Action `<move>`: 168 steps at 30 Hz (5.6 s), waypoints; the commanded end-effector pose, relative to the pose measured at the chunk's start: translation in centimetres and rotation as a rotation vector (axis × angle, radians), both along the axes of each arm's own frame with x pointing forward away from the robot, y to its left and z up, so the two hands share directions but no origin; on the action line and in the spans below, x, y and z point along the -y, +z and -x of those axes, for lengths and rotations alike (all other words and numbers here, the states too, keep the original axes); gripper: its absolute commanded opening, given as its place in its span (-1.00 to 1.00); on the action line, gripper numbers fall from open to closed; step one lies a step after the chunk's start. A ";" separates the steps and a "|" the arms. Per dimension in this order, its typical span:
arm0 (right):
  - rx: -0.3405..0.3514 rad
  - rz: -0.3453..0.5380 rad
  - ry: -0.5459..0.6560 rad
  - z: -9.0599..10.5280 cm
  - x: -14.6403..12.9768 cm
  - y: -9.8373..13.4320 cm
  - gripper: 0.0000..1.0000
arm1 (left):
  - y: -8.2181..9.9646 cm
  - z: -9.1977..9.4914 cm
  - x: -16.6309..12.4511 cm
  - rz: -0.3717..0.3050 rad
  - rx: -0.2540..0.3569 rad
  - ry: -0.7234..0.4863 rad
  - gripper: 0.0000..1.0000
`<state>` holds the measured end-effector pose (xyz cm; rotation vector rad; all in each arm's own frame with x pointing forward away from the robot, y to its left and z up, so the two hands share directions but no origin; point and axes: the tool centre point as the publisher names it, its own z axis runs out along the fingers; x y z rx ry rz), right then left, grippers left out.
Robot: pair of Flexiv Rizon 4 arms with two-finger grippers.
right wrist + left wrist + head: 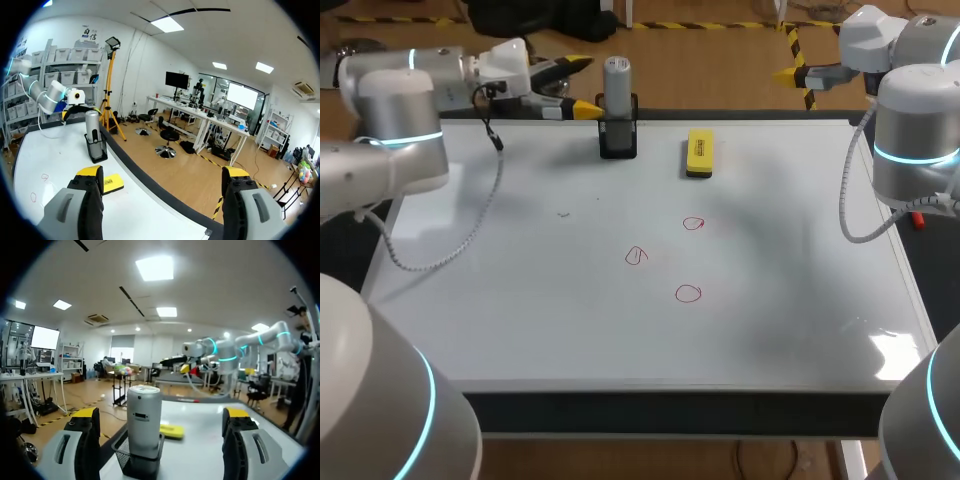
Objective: Pick up the inspection probe, press it on each red-marked spot on the whiteboard one by one, put down the probe, pick up the eraser, and wipe off all the red marks.
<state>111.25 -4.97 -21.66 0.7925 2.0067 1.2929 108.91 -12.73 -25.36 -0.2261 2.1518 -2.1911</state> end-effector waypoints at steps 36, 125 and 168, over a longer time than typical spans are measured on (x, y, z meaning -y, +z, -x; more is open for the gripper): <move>-0.001 0.001 0.000 0.0 0.0 0.0 1.00 | -1.1 -2.1 4.5 0.019 0.003 -0.060 1.00; -0.001 0.001 0.000 0.0 0.0 0.0 1.00 | 6.1 -2.1 3.5 0.095 0.125 0.070 -1.00; -0.001 0.001 0.000 0.0 0.0 0.0 1.00 | 13.3 9.5 -2.5 0.058 0.100 0.182 -1.00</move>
